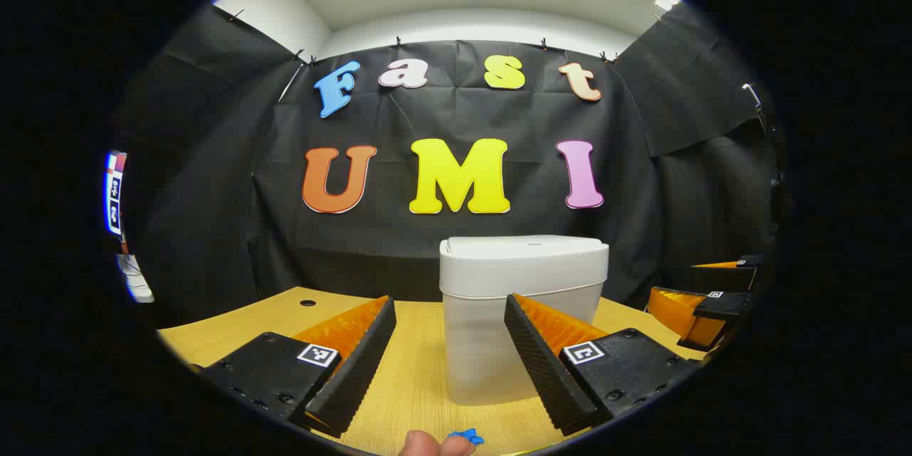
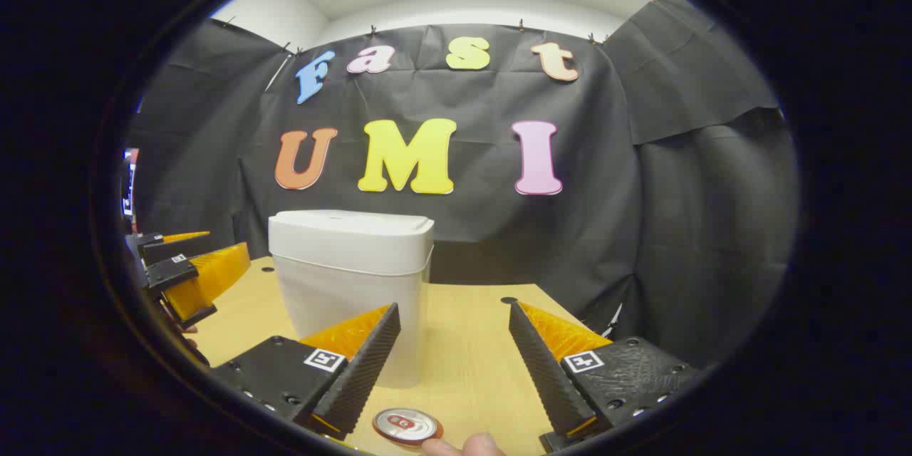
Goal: Press the lid of the desktop garbage bin to open it, pick up the crumpled paper on the desktop and throw it into the bin, then pick up the pop can on the desktop and drop it into the bin, and finally close the garbage bin lid.
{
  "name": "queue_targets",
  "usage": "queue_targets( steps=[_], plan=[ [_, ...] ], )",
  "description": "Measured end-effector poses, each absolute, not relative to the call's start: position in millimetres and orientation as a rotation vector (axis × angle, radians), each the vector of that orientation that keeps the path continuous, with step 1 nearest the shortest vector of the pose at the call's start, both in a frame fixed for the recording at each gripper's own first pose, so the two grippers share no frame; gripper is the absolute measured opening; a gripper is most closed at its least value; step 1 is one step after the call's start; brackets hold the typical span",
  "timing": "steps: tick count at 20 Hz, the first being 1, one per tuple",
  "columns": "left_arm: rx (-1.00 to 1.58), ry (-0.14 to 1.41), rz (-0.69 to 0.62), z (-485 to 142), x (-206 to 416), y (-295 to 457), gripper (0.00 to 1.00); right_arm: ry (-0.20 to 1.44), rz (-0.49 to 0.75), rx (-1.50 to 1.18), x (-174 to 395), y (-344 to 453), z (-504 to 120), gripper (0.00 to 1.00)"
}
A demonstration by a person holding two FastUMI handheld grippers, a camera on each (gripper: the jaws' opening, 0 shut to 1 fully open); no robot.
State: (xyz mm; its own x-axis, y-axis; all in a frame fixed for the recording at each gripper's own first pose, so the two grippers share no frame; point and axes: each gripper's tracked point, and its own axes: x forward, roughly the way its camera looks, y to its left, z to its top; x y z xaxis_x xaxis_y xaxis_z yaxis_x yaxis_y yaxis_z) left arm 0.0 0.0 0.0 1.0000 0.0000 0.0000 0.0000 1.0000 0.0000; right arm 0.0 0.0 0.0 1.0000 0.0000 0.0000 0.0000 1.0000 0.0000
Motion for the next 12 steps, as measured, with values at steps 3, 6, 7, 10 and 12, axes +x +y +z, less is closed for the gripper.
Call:
queue_targets(
  steps=[3,6,7,10,12],
  plan=[
    [0.015,0.0,-0.013,1.0,-1.0,-4.7,0.98,0.001,0.003,-0.004,-0.1,-0.2,0.2,0.95],
    [0.011,-0.001,-0.026,2.1,-3.8,-9.1,0.99,-0.003,0.014,-0.004,-1.5,1.3,3.2,0.95],
    [0.012,-0.001,-0.031,2.8,-4.7,-10.3,0.98,-0.003,0.016,-0.004,-2.8,1.2,5.2,0.95],
    [0.028,-0.008,-0.028,6.2,-5.1,-10.2,0.98,-0.003,0.028,0.003,-5.9,2.5,6.6,0.95],
    [0.03,-0.008,-0.032,6.2,-6.1,-12.1,0.98,-0.001,0.036,0.014,-6.6,3.4,7.6,0.95]
  ],
)
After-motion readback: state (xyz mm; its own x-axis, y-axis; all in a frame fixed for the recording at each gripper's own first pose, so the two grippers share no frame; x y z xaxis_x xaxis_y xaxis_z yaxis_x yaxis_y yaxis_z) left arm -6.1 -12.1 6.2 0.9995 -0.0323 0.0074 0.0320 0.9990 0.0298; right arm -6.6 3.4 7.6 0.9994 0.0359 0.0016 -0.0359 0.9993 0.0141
